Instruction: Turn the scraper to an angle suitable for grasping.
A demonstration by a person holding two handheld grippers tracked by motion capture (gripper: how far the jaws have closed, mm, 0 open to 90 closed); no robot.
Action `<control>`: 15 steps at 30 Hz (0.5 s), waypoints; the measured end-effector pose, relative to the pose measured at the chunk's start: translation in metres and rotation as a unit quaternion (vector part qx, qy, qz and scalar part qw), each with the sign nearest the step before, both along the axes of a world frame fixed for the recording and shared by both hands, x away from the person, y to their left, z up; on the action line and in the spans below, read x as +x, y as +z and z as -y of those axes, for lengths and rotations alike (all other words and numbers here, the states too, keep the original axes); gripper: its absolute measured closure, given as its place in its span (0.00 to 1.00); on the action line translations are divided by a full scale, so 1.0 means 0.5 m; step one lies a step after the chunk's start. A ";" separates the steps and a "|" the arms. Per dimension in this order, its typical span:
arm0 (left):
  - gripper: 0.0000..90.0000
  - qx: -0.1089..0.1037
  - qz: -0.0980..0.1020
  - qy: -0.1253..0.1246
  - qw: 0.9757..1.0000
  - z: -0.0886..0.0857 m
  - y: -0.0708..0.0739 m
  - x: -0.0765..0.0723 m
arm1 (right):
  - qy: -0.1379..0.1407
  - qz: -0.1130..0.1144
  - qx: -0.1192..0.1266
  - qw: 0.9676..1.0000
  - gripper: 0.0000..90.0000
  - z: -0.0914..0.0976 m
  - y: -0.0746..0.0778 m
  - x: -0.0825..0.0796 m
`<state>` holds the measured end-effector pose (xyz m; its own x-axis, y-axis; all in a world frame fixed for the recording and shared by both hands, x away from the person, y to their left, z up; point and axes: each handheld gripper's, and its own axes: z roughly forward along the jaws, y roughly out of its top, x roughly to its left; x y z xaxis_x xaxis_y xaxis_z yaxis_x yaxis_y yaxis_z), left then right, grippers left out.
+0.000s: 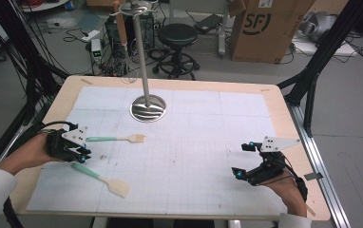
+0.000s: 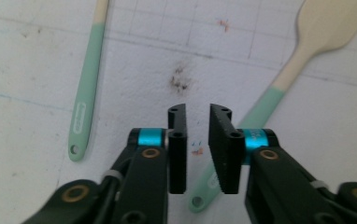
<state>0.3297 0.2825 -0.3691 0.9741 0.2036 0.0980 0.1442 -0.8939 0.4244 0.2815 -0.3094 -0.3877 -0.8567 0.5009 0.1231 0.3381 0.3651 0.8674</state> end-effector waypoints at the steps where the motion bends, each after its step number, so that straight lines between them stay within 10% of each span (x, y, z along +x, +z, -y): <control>1: 0.76 0.000 0.007 -0.001 1.000 0.001 0.004 -0.001 | 0.000 0.000 0.000 1.000 0.00 0.000 0.000 0.000; 7: 0.43 -0.023 0.013 -0.017 0.999 -0.001 0.025 -0.010 | -0.001 0.002 0.000 1.000 0.00 0.001 0.001 -0.001; 15: 0.02 0.006 0.031 -0.045 0.998 0.018 0.042 -0.026 | 0.001 0.002 -0.002 1.000 0.00 -0.001 0.001 0.000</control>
<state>0.3169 0.2735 -0.3481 0.9805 0.1139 0.1600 0.0371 -0.9073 0.4189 0.2814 -0.3090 -0.3874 -0.8581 0.4998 0.1179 0.3341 0.3691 0.8672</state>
